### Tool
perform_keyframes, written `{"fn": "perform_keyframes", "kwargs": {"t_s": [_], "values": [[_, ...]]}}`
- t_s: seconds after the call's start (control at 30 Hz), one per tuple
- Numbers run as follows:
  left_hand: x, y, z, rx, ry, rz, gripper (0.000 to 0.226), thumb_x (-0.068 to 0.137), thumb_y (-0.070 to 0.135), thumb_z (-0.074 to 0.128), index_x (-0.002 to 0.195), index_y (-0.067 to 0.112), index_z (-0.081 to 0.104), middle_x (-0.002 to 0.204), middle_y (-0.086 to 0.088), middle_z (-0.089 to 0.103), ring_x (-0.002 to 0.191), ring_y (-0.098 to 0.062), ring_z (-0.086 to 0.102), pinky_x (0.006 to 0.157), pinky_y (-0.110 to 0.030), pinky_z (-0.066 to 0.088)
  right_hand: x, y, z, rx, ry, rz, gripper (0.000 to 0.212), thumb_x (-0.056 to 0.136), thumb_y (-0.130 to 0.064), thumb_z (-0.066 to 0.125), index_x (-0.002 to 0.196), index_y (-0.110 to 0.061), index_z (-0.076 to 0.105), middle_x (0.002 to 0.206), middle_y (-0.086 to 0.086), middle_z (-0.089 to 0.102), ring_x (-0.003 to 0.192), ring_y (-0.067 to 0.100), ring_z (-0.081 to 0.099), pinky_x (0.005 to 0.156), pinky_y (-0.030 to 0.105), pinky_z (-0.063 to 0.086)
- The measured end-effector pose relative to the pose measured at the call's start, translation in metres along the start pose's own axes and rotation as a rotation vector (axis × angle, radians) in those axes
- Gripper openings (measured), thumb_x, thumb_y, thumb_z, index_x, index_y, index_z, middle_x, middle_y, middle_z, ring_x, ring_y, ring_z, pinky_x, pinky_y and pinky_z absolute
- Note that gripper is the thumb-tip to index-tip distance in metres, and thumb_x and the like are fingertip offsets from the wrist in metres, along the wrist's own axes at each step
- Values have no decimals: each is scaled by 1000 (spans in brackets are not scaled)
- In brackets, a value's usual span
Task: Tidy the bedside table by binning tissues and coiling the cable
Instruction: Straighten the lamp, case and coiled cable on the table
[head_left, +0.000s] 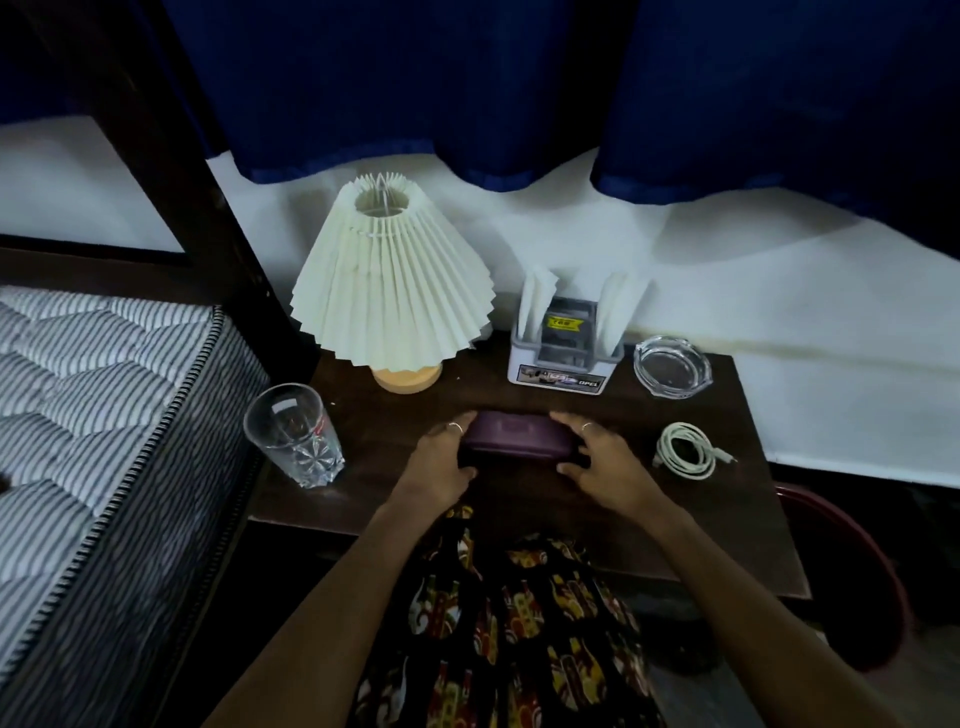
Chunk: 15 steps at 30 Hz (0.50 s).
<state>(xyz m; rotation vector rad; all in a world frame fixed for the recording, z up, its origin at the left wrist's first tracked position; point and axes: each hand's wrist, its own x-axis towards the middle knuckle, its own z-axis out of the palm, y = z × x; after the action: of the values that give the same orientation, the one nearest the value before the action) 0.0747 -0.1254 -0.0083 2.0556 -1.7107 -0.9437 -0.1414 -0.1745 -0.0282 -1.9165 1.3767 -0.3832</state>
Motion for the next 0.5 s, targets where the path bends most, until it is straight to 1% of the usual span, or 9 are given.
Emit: {"fn": "perform_keyframes", "kwargs": {"t_s": [0.1,0.17,0.3,0.4,0.5], "values": [[1,1,3,4,47,-5,75,81,4,69,146,19,35,142,-11,47,129,-25,47,110,-28,35,1,3,8,32,61,17,65,77,2,68,135,-17,47,138,6,51,130,19,46,112,39,36],[3,2,5,-16,68,-16,72,80,0,67,143,20,39,138,-10,51,123,-26,52,108,-33,40,0,4,10,72,88,36,63,77,3,66,133,-18,48,136,6,51,128,19,47,112,39,36],[5,2,7,-27,71,-24,67,80,-4,64,139,21,45,131,-11,55,116,-25,57,104,-35,45,-2,9,7,92,70,66,58,78,4,64,130,-17,48,132,7,54,124,19,50,110,35,38],[6,1,7,1,47,-32,62,81,0,65,138,20,48,123,-14,61,110,-28,60,99,-36,48,-6,13,4,110,42,79,52,80,1,64,125,-17,46,125,8,57,119,20,52,106,35,41],[8,2,3,20,41,-13,56,85,7,66,137,19,50,129,-12,60,117,-26,58,103,-32,45,-13,15,-1,162,28,92,44,83,-3,64,123,-14,48,122,2,55,118,13,49,101,22,37]]}}
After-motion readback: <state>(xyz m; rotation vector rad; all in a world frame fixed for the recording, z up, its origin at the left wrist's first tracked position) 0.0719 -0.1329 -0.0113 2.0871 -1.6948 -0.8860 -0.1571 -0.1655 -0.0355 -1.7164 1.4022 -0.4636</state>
